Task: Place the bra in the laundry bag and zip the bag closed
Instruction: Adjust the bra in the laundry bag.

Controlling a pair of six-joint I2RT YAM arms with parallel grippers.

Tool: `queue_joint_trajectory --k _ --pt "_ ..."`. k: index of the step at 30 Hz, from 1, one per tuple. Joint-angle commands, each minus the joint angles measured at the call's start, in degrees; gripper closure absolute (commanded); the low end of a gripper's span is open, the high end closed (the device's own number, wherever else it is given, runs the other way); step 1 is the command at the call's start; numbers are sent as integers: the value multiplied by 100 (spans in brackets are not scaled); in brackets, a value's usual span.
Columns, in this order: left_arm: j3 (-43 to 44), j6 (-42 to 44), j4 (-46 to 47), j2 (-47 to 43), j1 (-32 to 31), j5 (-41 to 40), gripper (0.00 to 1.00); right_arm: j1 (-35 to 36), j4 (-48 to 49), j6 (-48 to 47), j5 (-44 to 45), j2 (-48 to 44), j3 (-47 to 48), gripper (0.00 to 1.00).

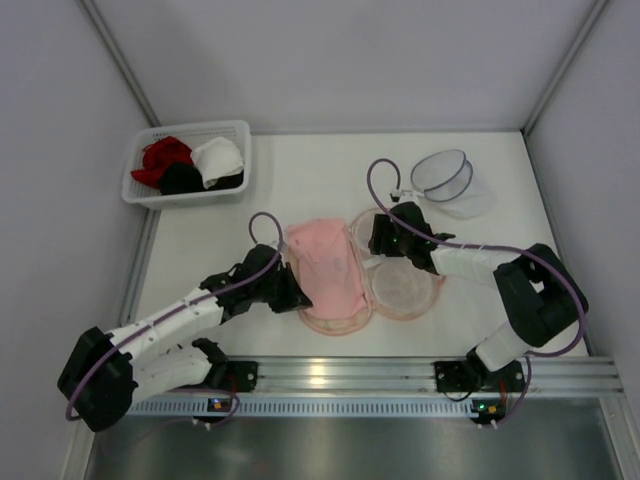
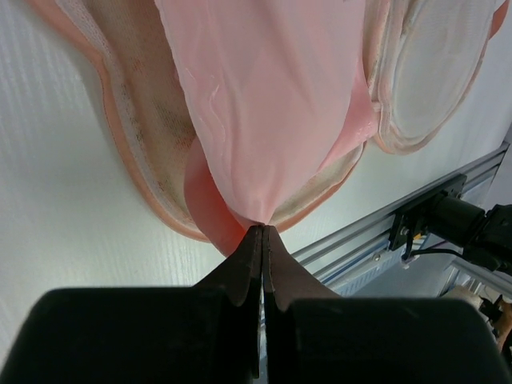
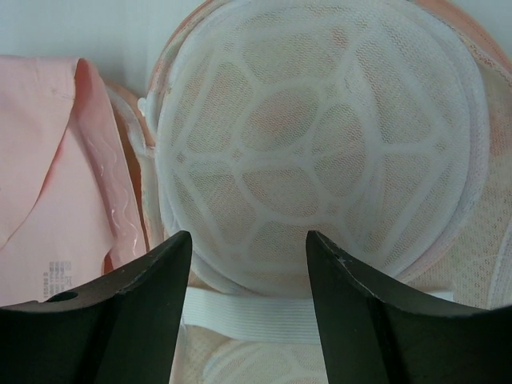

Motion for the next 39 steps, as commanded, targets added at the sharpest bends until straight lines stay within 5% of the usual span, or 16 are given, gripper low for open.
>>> queue_joint_trajectory --k 1,9,10,11,13,14,16,23,29,39 --pt "67 2 101 30 -191 133 100 62 284 45 105 81 51 40" --pt "-38 177 101 109 -393 168 95 62 -171 -43 -114 -199 173 40" --pt "-3 230 84 275 -402 142 88 62 -268 -78 -219 -504 165 39" --pt "58 283 5 346 -454 -6 66 62 -339 -87 -246 -681 156 39" --pt "391 476 -354 513 -507 -322 49 62 -838 -78 -273 -1312 103 37" --pt "514 546 -460 566 -525 -724 31 71 -1006 -61 -316 -1534 86 36" --pt "1006 687 -935 645 -525 -1210 21 71 -1331 158 -447 -2147 -28 34" --pt "1895 750 -1095 1084 -342 -3171 19 614 -1473 1423 -688 -2933 -748 36" --pt "1361 679 -235 1165 827 -2978 30 1836 -1456 2654 209 -2881 -1162 41" --pt "613 679 689 1164 969 -2407 36 3270 -1666 4297 1511 -2037 -1127 41"
